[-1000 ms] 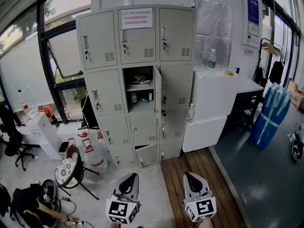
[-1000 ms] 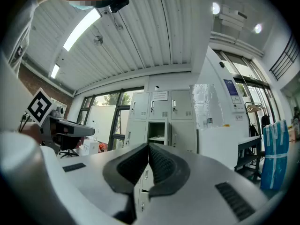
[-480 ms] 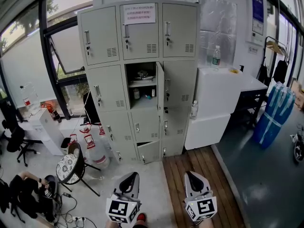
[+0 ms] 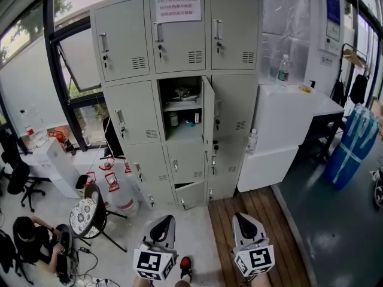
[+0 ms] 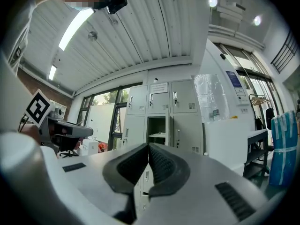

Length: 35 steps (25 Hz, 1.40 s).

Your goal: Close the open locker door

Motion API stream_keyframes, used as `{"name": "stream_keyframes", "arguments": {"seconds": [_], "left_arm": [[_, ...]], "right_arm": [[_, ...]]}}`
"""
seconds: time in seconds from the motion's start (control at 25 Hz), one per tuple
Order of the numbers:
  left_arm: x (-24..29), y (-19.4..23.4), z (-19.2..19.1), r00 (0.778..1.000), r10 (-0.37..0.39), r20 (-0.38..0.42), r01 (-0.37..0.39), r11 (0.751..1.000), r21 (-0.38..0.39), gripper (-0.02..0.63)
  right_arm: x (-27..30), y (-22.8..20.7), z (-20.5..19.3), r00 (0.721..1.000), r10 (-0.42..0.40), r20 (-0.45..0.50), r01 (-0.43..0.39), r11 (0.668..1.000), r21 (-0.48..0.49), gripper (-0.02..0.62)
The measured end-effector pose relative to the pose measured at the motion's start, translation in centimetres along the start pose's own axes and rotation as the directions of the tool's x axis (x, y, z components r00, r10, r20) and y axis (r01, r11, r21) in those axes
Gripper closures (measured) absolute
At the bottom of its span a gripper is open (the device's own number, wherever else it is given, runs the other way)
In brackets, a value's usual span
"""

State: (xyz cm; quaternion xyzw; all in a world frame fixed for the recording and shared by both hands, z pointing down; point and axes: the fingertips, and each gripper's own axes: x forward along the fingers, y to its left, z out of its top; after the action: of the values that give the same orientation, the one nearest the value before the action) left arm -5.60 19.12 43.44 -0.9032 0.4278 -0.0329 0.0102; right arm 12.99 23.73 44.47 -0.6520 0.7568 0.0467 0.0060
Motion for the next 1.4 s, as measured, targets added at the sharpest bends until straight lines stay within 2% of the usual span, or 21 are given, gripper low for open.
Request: {"name": "stream_keyframes", "arguments": {"seconds": [0.36, 0.8, 1.04, 1.4], "left_arm": [[8.5, 7.4, 0.4, 1.0, -0.006, -0.012, 0.005, 1.0, -0.019, 0.584], [17.1, 14.9, 0.5, 0.999, -0.046, -0.01, 0.046, 0.999, -0.029, 0.584], [20.4, 17.2, 0.3, 0.997, -0.077, -0.014, 0.077, 0.997, -0.024, 0.584], [25.2, 17.7, -0.6, 0.992, -0.117, -0.05, 0.115, 0.993, -0.04, 0.584]], "right_arm": [[11.2, -1.1, 0.1, 1.0, 0.001, -0.012, -0.001, 1.0, 0.001, 0.577], [21.9, -2.6, -0.3, 0.999, -0.045, -0.018, 0.045, 0.999, 0.0, 0.577], [25.4, -3.0, -0.7, 0.998, -0.068, -0.016, 0.068, 0.998, -0.002, 0.577], [28.6, -6.1, -1.5, 0.995, -0.091, -0.034, 0.091, 0.996, 0.002, 0.577]]}}
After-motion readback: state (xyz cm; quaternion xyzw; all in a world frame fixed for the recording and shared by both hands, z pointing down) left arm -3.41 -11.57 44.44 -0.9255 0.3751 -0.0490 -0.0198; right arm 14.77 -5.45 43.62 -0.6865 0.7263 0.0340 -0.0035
